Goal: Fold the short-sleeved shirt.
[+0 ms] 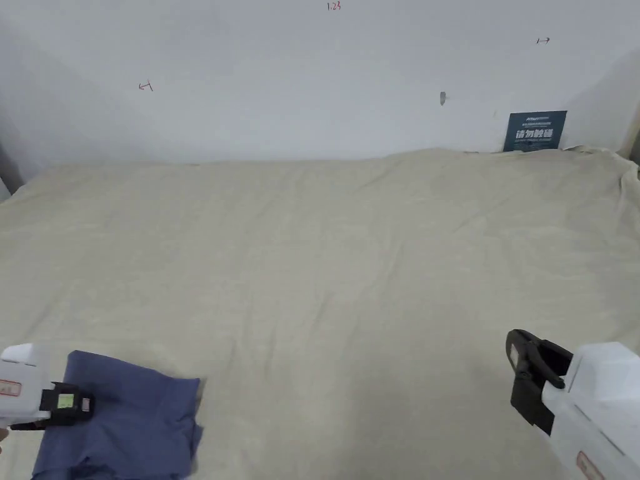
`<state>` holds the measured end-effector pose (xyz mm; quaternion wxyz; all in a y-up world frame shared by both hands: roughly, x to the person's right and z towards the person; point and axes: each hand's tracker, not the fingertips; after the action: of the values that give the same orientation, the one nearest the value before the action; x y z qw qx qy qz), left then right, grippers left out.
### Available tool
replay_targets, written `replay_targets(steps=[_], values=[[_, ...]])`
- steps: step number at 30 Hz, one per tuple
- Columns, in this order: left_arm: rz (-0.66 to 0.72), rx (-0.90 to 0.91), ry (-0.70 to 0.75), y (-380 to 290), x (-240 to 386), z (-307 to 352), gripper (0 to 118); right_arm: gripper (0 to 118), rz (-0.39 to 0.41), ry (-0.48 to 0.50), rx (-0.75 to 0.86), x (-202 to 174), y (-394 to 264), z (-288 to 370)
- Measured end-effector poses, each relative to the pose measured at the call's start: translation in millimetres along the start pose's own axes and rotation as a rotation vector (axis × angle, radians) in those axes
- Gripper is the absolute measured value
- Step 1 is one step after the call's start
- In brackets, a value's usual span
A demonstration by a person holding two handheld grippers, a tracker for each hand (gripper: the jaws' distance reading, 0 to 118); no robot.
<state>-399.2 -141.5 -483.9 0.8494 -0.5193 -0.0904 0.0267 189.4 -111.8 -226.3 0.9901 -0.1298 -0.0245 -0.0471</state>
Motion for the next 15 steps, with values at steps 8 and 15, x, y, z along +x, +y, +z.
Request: replay_targets(steps=[8,15], values=[[0.104,-0.072,0.050,-1.6,-27.9,-43.9,21,0,-0.011,-0.028,-0.053,-0.5,-13.0,-11.5],[0.114,-0.119,0.169,-8.2,-21.1,-75.6,29,0,-0.007,-0.037,-0.081,1.3,-13.8,-8.0]])
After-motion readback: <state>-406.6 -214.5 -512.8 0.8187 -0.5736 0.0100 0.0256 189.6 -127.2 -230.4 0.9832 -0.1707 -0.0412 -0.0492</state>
